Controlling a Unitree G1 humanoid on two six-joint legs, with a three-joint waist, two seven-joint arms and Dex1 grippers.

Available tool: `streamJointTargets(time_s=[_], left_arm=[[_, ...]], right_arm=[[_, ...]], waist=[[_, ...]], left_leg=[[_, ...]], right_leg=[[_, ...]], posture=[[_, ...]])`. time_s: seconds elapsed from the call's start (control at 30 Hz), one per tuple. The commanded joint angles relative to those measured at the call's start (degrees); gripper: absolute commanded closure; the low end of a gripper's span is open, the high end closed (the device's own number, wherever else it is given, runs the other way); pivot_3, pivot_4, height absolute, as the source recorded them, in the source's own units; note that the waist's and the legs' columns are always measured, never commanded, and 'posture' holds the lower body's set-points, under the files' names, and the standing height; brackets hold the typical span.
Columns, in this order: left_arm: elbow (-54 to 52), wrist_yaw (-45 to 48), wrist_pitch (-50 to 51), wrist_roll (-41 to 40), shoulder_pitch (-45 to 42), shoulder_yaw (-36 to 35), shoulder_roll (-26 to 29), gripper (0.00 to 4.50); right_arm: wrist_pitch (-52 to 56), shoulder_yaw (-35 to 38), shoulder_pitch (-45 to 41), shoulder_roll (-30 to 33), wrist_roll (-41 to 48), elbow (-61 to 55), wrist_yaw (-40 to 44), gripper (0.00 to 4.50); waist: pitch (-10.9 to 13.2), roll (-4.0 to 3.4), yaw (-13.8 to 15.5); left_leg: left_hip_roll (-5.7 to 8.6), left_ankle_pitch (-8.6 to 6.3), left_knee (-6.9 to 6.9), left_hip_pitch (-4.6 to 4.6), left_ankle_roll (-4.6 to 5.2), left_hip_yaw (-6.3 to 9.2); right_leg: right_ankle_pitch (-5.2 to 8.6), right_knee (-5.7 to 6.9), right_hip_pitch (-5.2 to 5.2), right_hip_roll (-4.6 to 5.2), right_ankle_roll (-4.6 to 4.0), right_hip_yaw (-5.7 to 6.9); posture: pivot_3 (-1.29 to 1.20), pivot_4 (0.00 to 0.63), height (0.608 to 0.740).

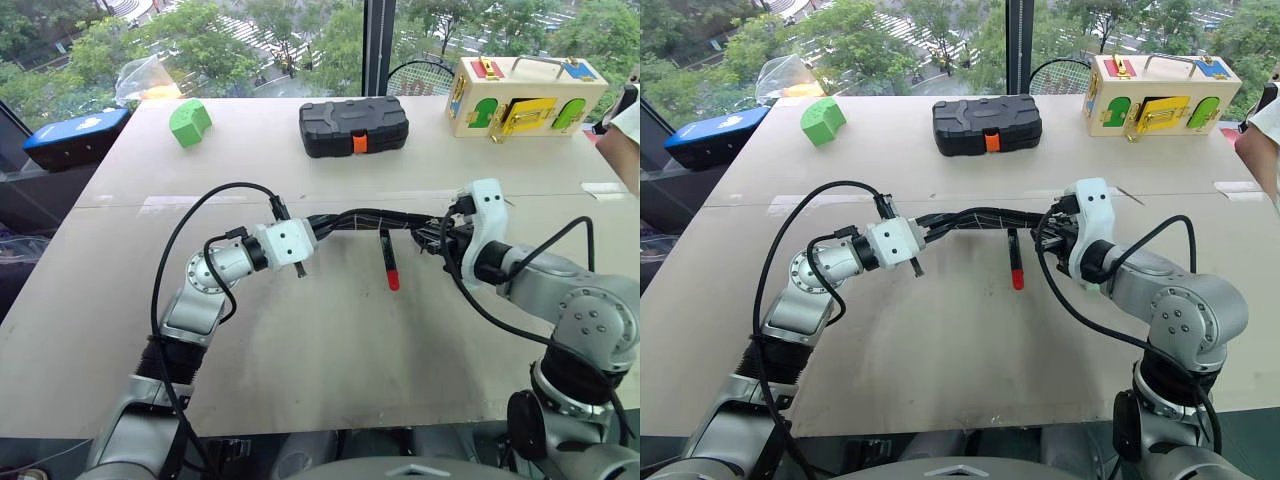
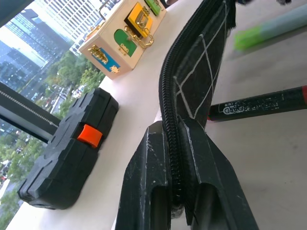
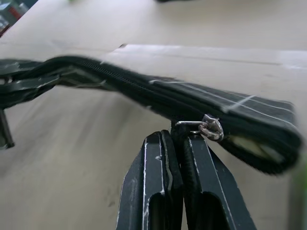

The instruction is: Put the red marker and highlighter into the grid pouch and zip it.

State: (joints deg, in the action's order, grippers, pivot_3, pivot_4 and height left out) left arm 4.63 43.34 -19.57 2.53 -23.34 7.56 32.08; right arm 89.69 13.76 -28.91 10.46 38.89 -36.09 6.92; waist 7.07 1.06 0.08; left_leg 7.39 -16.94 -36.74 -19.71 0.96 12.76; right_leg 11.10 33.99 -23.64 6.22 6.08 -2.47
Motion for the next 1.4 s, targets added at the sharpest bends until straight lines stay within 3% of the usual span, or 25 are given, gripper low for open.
streamJointTargets(time_s=[0.03,0.4,0.97,1.4], left_arm=[[-4.62,0.32,-1.29,-1.06,0.31,-0.08,0.26,4.50],[-7.15,3.70,-2.33,-1.95,2.34,-0.14,2.59,4.50],[-8.30,3.92,1.78,-1.13,0.57,1.73,1.36,4.50],[-7.89,4.41,1.32,0.36,-1.26,3.70,0.46,4.50]], right_arm=[[-1.77,-1.16,0.34,2.08,-0.29,1.07,2.06,4.45],[-4.39,-0.95,-1.45,6.09,-0.03,7.16,6.08,4.45],[-0.81,-6.01,-5.11,0.61,3.96,6.58,9.38,4.45],[-5.39,-14.35,-9.84,-1.94,1.94,14.58,12.04,4.45]], waist=[[0.00,0.00,0.05],[0.01,-0.01,-0.39],[0.01,-0.02,-0.73],[0.00,-0.02,-0.81]], left_leg=[[0.00,0.00,0.00,-0.01,0.00,0.00],[0.00,0.00,0.00,-0.01,0.00,-0.02],[-0.01,0.00,0.00,-0.02,0.00,0.04],[0.00,0.00,0.00,-0.02,0.00,0.07]], right_leg=[[0.00,0.00,0.00,0.00,0.00,0.00],[0.00,-0.02,0.00,0.01,0.00,0.01],[0.00,-0.01,0.00,0.01,0.00,0.02],[0.00,0.00,-0.01,0.01,0.00,0.04]], posture=[[0.00,0.150,0.740],[0.00,0.150,0.740],[0.00,0.150,0.740],[0.00,0.150,0.740]])
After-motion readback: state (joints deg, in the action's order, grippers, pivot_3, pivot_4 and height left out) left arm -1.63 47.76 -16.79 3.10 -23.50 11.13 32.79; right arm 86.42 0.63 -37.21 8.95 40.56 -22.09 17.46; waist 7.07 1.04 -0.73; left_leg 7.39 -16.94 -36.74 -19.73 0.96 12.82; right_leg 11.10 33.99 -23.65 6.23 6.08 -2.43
